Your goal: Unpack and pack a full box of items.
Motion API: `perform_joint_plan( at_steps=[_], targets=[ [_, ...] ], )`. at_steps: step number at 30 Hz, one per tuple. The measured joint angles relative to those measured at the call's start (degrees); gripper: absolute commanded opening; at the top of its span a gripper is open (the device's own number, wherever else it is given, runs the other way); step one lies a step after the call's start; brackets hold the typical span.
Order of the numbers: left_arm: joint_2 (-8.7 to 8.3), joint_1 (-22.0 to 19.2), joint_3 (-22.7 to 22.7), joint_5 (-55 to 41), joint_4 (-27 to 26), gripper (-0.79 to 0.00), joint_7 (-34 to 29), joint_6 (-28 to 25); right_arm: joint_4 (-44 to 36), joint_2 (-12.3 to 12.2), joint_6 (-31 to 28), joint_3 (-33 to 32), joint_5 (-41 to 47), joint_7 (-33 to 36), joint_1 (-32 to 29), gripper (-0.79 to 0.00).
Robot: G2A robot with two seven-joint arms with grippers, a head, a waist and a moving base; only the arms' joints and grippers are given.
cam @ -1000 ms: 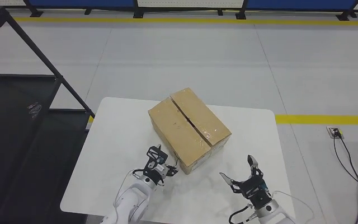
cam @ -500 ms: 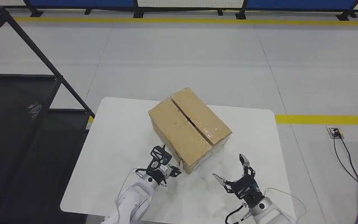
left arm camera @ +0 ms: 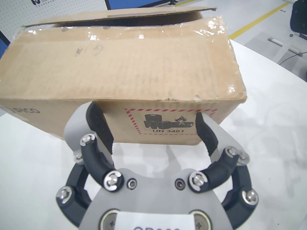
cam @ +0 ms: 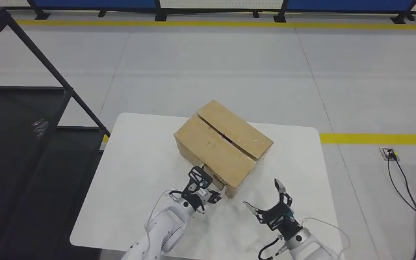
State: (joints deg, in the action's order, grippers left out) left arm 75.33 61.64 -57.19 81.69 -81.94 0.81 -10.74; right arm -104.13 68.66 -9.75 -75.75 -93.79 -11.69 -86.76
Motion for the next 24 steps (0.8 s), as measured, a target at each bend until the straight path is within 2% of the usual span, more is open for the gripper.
perform_joint_plan(
  at_steps=[4,7,17,24],
  targets=[
    [-0.07,0.78,-1.34,-0.38,-0.37,0.000,1.31,1.31,0.42,0.38,1.89,1.95,-1.16,1.44,1.43,0.000],
    [-0.54,2.63,-4.48,-1.24,-1.47,0.000,2.55,3.23,1.00,0.80,3.74,3.96,-2.12,2.51,2.83,0.000],
    [-2.33,11.22,-19.36,-7.38,-8.11,0.000,6.21,10.11,4.68,2.51,11.41,10.07,-4.65,6.35,7.95,0.000],
    [-2.36,14.05,-24.28,-12.07,-10.34,0.000,8.04,14.12,8.25,3.49,15.41,12.24,-6.02,8.34,10.65,0.000]
  ],
)
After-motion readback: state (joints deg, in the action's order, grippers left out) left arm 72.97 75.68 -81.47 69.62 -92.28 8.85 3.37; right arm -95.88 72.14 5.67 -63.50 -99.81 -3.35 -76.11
